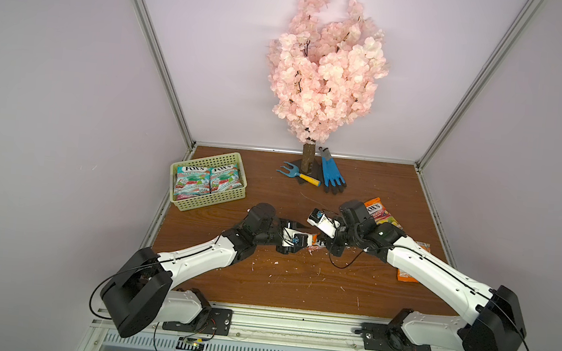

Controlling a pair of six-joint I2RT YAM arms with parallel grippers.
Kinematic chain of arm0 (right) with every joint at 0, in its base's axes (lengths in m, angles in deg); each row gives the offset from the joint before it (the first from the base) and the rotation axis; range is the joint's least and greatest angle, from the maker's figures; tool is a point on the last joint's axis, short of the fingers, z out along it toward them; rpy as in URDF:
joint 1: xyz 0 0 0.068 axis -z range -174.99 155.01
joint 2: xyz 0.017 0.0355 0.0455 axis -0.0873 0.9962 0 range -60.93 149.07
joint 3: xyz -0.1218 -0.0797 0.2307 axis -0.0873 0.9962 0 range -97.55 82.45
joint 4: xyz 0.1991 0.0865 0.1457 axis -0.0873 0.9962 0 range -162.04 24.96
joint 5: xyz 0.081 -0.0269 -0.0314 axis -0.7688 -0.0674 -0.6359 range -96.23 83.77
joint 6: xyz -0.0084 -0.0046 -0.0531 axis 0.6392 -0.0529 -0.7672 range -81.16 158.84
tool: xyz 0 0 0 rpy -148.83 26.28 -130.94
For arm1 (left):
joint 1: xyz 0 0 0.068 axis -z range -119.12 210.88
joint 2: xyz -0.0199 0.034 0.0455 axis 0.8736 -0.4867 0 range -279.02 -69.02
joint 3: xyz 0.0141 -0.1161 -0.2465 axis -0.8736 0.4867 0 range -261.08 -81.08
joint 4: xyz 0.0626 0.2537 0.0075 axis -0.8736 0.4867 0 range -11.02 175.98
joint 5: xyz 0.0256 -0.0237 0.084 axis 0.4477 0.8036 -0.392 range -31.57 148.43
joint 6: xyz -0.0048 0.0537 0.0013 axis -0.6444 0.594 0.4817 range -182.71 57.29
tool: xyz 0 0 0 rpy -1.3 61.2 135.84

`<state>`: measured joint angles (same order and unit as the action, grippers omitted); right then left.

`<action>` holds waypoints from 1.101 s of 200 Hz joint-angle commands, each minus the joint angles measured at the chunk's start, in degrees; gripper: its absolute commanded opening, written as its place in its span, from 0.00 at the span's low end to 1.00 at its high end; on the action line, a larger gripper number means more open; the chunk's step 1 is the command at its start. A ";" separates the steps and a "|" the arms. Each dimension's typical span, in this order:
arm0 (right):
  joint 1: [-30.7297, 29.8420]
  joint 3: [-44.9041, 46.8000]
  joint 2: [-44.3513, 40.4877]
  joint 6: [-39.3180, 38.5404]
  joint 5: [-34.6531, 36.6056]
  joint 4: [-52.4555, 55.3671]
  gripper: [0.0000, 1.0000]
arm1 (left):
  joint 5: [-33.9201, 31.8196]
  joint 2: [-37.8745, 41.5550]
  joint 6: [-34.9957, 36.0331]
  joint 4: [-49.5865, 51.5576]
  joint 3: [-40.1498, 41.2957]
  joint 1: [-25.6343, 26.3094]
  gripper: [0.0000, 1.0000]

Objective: Put the candies in the basket
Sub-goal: Pick up the candy at the center of the board.

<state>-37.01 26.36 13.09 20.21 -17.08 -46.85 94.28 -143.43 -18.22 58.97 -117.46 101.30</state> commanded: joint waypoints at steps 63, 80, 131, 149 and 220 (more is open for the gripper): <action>0.80 1.33 -1.63 2.51 -1.97 -6.23 0.00 | -0.02 0.38 -5.70 -5.99 2.23 1.31 0.42; 0.84 1.33 -1.60 2.46 -2.04 -5.96 0.00 | -0.55 0.05 -5.63 -6.22 2.28 1.30 0.31; 0.80 1.84 -2.17 2.74 -4.30 -7.07 0.00 | -3.64 -0.72 -4.51 -7.64 2.27 1.31 0.39; 0.84 2.26 -2.36 3.07 -4.42 -7.59 0.00 | -4.12 -1.34 -3.55 -6.97 2.10 1.32 0.28; 0.80 7.42 -11.75 8.81 7.39 -19.44 0.39 | -12.63 5.08 -13.11 -4.56 -0.03 0.68 0.00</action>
<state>-36.29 31.98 9.57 24.23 -16.78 -55.42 86.98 -142.53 -24.47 52.31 -114.84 102.24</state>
